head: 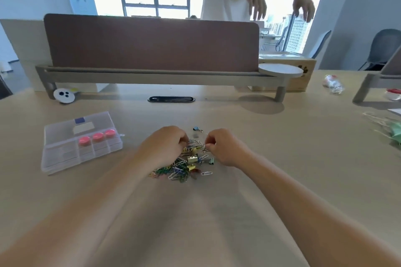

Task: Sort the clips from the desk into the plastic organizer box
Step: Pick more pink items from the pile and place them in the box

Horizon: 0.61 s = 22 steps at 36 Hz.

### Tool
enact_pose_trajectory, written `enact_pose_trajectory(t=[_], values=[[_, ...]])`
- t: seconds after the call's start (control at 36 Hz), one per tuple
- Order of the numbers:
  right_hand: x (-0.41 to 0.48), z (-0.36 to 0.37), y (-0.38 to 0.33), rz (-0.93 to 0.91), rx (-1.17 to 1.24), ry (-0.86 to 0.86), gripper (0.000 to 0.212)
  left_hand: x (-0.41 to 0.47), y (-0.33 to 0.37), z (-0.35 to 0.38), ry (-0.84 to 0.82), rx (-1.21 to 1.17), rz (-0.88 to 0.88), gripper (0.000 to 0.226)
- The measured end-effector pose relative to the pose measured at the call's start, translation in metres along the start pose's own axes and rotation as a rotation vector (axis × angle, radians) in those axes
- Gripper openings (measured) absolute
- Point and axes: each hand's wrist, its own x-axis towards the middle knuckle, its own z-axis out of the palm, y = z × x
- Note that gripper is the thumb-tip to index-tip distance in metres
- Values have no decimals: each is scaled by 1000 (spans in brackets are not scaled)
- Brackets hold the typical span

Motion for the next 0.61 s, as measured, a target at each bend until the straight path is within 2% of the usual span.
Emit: enact_pose_trajectory(t=[0.19,0.33,0.61], values=[[17,9,5,-20,-23,19,19,7,-2,10,-63,-25,-25,14],[26,14,7,-39,-48,44,17,12,-2,17,-135,2,-55,25],[21,14,9,-53,-40,69,18,8,8,31,-37,164,23,37]])
